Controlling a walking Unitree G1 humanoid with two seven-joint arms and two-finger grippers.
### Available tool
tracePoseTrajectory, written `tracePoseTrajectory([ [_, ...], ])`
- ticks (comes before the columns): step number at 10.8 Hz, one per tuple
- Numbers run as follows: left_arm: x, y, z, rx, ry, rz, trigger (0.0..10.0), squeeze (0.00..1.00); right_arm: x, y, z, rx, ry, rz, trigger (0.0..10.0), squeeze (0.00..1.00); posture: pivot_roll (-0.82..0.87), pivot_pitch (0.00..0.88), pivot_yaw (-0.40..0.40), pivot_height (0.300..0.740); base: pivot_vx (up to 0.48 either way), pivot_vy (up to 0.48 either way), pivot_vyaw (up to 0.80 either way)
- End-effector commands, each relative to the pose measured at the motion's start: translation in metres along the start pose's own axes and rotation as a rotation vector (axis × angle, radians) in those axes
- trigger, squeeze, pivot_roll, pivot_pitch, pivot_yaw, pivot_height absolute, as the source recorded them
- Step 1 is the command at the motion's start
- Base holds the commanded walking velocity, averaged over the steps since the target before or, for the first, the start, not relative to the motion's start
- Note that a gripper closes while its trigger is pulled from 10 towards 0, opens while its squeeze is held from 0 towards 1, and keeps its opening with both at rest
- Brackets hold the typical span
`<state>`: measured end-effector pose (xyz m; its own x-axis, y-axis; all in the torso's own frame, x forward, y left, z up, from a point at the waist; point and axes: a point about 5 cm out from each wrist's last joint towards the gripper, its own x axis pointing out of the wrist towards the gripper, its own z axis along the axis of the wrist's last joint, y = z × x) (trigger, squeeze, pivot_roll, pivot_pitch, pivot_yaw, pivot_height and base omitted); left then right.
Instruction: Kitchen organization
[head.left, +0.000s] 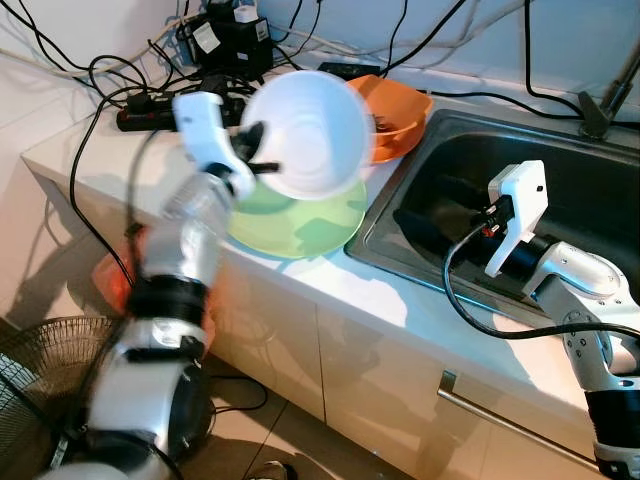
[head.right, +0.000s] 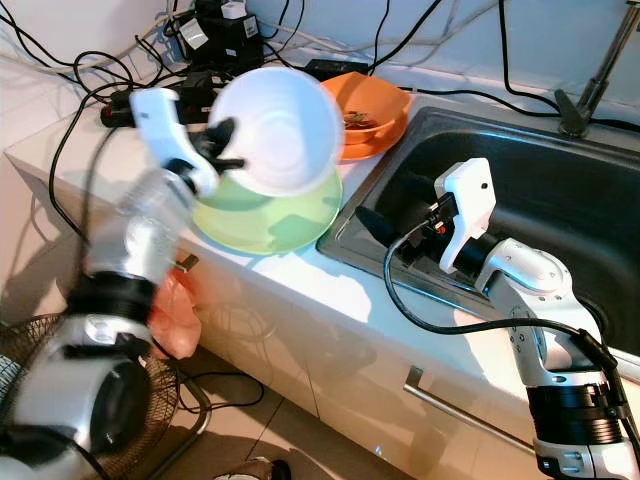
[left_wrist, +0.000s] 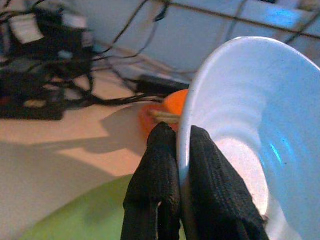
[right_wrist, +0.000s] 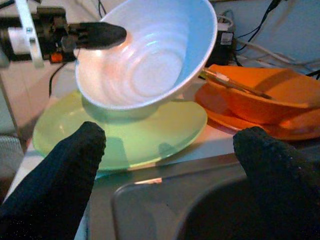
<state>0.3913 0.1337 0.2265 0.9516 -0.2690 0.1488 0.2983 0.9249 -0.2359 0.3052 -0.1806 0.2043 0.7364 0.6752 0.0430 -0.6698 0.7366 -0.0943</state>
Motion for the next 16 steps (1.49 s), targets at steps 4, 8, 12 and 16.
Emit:
tracePoseTrajectory([
  [4,-0.003,-0.038,0.006,0.145,-0.182,-0.205,0.0,0.00,0.007,-0.012,0.021,0.292,-0.180,-0.123,10.0,0.00,0.01,0.030,0.109,0.740,0.000,0.000,0.00],
  [8,-0.004,-0.063,-0.003,0.175,-0.231,-0.303,0.0,0.00,0.017,-0.003,0.019,0.340,-0.154,-0.139,10.0,0.00,0.01,0.031,0.115,0.740,0.000,0.000,0.00],
  [12,-0.013,-0.084,0.004,0.220,-0.310,-0.376,0.0,0.00,0.021,-0.008,0.012,0.358,-0.081,-0.220,0.0,0.00,0.01,0.040,0.111,0.740,0.000,0.000,0.00],
  [16,-0.017,-0.084,0.003,0.272,-0.323,-0.379,0.0,0.00,0.019,-0.019,0.002,0.389,-0.005,-0.352,0.0,0.00,0.01,0.042,0.111,0.740,0.000,0.000,0.00],
])
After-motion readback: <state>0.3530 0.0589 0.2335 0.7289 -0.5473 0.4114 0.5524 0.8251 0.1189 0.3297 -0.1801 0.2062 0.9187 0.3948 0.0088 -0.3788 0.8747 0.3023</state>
